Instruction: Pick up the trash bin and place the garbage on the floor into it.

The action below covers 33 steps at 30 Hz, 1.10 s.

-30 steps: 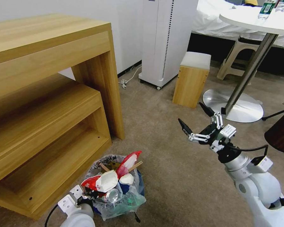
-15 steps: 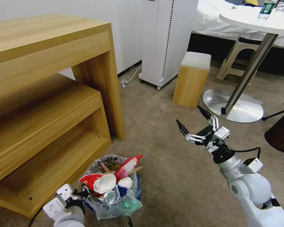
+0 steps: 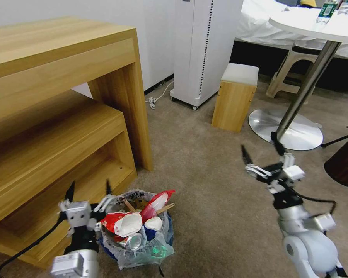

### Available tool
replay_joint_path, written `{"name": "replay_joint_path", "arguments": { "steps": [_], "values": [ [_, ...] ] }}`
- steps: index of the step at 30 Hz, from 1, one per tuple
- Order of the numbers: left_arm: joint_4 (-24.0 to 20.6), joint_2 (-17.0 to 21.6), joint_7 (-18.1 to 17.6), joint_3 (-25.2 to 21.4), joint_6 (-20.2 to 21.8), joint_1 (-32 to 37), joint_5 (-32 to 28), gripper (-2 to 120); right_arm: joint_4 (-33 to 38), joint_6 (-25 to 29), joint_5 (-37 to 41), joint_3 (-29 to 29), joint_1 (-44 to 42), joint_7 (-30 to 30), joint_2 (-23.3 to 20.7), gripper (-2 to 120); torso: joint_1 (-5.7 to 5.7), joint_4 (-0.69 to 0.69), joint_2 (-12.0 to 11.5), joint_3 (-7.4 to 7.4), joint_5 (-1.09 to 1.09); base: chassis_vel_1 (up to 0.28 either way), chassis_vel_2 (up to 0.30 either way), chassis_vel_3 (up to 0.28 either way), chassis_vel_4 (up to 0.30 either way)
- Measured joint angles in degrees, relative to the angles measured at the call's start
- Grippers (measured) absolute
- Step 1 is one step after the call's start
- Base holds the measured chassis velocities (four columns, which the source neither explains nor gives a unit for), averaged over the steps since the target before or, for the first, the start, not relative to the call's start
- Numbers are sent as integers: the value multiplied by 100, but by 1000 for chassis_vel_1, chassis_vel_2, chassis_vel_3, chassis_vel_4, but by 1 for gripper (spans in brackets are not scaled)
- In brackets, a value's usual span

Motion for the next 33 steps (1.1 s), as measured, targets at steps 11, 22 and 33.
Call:
{"name": "replay_joint_path", "arguments": {
  "steps": [11,22,33],
  "values": [
    [169,168,383,103,23,-104,-478,114,-239,290,162,615,-429,-19,111,100,0,1,0,0,1,0,0,0,0],
    [112,158,364,131,82,-113,-551,101,-83,262,304,595,-579,-25,130,100,0,1,0,0,1,0,0,0,0],
    [108,154,340,132,96,-110,-560,100,-79,249,308,582,-573,-31,124,100,0,1,0,0,1,0,0,0,0]
  ]
}}
